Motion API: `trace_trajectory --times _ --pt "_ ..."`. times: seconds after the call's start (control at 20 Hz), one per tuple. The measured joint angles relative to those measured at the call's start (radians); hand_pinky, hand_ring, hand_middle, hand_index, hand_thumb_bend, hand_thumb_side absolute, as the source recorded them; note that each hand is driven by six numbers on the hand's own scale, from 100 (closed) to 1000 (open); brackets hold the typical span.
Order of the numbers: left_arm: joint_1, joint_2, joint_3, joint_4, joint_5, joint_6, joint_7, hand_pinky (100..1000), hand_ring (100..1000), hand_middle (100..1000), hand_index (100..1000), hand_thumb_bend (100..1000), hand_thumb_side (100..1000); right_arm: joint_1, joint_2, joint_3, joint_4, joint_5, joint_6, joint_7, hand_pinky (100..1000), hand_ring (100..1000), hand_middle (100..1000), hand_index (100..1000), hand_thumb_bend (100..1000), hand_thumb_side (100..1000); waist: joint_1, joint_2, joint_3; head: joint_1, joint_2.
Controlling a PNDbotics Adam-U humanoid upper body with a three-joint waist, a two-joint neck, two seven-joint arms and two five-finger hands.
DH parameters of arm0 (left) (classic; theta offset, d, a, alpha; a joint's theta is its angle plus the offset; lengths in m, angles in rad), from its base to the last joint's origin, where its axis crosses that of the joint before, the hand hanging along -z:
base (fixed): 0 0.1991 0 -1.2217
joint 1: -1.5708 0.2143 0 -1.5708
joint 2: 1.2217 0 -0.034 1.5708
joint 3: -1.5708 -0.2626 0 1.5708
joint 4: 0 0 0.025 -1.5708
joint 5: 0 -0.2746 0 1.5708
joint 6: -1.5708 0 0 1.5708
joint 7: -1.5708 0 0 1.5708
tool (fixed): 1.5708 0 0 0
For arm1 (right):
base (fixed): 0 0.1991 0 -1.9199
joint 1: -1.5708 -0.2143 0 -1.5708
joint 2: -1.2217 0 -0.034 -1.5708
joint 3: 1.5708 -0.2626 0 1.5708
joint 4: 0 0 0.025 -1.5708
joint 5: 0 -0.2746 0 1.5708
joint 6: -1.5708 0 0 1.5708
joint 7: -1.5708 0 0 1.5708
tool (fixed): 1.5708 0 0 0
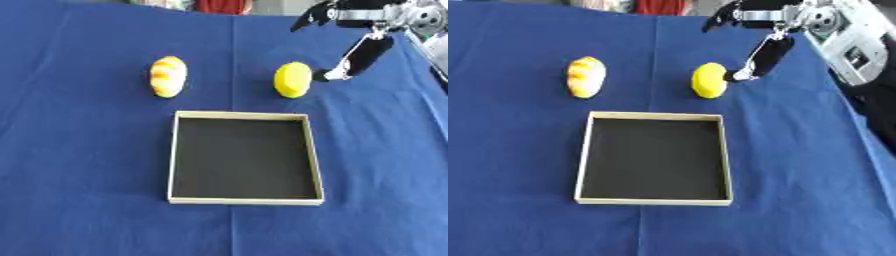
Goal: Pick up objects on the table and place them in the box.
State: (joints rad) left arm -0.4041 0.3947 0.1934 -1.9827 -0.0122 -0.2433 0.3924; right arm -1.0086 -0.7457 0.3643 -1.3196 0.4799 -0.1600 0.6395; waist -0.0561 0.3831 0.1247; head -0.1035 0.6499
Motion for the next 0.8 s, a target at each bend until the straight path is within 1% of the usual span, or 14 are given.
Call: trace_trajectory --times 0.35,0.6,0.8 --pt "-0.002 -0.008 -0.005 0.000 0.006 -0.002 -0.004 796 771 690 816 218 685 0.013 0.022 -0.001 0.039 0.029 -0.008 -0.008 917 956 901 932 402 223 0.000 0.014 0.007 -0.005 -0.002" --pt "-0.003 -0.010 -0.005 0.000 0.012 -0.001 -0.006 796 771 688 816 214 688 0.015 0.039 -0.007 0.071 0.043 -0.014 -0.024 917 956 901 933 409 225 -0.001 0.023 0.013 -0.006 -0.009" --pt "-0.008 -0.017 -0.005 0.000 0.014 0.000 -0.010 796 771 685 815 211 691 0.015 0.054 -0.013 0.107 0.070 -0.015 -0.037 916 955 899 932 413 224 -0.001 0.029 0.018 -0.009 -0.010"
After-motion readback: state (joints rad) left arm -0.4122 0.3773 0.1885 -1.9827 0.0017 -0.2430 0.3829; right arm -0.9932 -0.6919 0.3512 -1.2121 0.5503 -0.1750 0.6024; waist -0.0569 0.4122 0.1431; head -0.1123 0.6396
